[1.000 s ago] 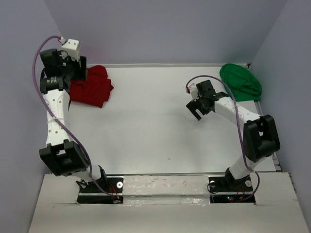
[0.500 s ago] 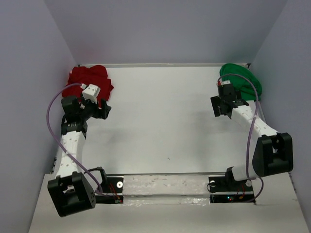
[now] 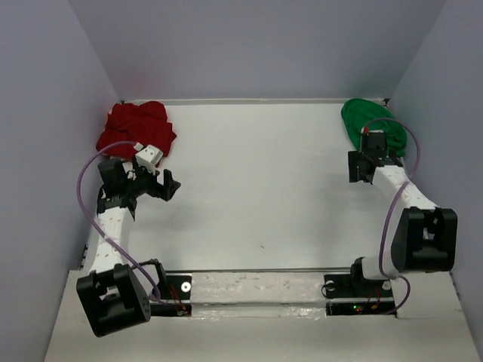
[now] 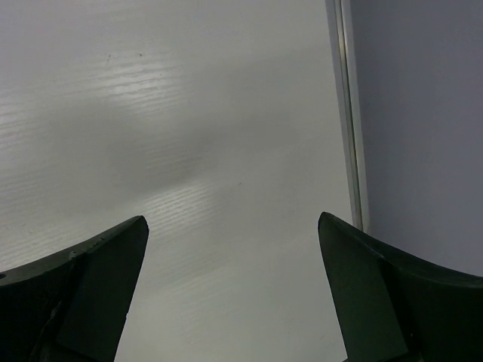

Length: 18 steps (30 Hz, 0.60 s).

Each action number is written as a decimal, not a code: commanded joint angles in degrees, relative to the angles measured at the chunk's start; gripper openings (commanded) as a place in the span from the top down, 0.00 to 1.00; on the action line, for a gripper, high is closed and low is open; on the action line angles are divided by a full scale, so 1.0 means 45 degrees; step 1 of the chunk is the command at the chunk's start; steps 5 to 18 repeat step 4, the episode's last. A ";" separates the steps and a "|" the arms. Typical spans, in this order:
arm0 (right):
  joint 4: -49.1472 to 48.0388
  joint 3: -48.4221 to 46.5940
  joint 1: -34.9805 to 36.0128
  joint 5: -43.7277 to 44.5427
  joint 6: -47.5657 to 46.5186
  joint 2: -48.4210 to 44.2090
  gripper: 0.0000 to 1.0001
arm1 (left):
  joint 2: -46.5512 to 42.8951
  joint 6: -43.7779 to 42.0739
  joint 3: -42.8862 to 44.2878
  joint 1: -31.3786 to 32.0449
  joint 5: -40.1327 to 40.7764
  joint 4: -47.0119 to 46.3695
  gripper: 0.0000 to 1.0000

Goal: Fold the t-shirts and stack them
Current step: Put the neatly folded tshirt into the corner of the board with the left arm

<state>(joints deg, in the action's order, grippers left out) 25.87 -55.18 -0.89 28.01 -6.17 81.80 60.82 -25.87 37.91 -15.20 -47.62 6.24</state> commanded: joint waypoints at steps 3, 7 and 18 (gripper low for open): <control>-0.0592 0.0523 -0.0701 -0.1846 -0.0502 -0.1298 0.00 | -0.1249 -0.0384 -0.0690 -0.0975 -0.0436 -0.0761 0.01; -0.0611 0.0601 -0.0818 -0.2178 -0.0542 -0.1457 0.00 | -0.1211 -0.0384 -0.0710 -0.1132 -0.0550 -0.0781 0.01; -0.0611 0.0601 -0.0818 -0.2178 -0.0542 -0.1457 0.00 | -0.1211 -0.0384 -0.0710 -0.1132 -0.0550 -0.0781 0.01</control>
